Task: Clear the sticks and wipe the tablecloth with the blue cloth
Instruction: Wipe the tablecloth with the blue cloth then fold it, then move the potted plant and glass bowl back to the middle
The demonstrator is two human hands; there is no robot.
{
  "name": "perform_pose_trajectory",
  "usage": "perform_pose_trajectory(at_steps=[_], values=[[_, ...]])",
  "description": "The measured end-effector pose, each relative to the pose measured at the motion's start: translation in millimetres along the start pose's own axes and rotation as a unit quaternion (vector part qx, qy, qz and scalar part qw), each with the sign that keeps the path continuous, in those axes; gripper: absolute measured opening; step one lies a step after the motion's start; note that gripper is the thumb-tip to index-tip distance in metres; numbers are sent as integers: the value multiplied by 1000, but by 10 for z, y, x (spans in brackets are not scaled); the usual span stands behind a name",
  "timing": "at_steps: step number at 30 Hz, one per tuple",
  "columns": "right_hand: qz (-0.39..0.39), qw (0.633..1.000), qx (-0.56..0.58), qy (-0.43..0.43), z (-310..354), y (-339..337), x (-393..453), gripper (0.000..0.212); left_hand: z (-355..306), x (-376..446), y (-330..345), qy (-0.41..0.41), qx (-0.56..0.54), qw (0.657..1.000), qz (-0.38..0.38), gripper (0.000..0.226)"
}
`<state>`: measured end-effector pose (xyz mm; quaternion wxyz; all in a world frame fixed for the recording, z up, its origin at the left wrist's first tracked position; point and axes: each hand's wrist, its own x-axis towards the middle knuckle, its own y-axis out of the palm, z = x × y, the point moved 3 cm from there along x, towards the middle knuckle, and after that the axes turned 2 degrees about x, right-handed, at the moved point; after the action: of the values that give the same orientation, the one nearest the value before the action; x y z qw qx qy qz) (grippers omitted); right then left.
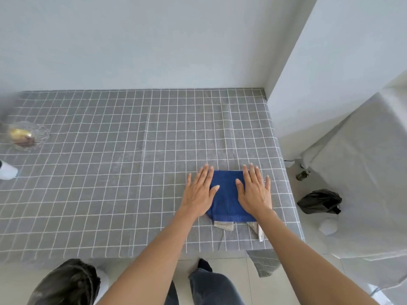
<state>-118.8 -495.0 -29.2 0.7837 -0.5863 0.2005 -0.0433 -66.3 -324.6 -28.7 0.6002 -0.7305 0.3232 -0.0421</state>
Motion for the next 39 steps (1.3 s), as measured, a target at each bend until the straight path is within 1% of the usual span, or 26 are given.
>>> perform_pose_trajectory(at_steps=[3,6,11,15,23,30,36,39], values=[[12,1000,5,-10,129,-170,128,60,240,-2,-252,-43,-14,999,-1,63],[14,999,-5,-31,377,-366,282,59,552,-44,-522,-76,-5,997,-16,63],[-4,996,-18,-90,1040,-577,430,56,1128,-302,-879,-140,9,988,-60,60],[7,990,-39,-136,1676,-626,464,57,1670,-649,-1047,-204,1,976,-75,62],[28,973,-60,-223,3114,-456,398,58,2803,-1350,-1345,-288,-8,953,-95,63],[27,964,-56,-260,4212,-221,402,60,3828,-1898,-1446,-343,-25,933,-106,63],[37,958,-60,-279,4932,21,374,61,4435,-2307,-1306,-375,-52,917,-124,62],[48,953,-68,-293,5183,169,392,62,4666,-2458,-1180,-393,-73,911,-104,63]])
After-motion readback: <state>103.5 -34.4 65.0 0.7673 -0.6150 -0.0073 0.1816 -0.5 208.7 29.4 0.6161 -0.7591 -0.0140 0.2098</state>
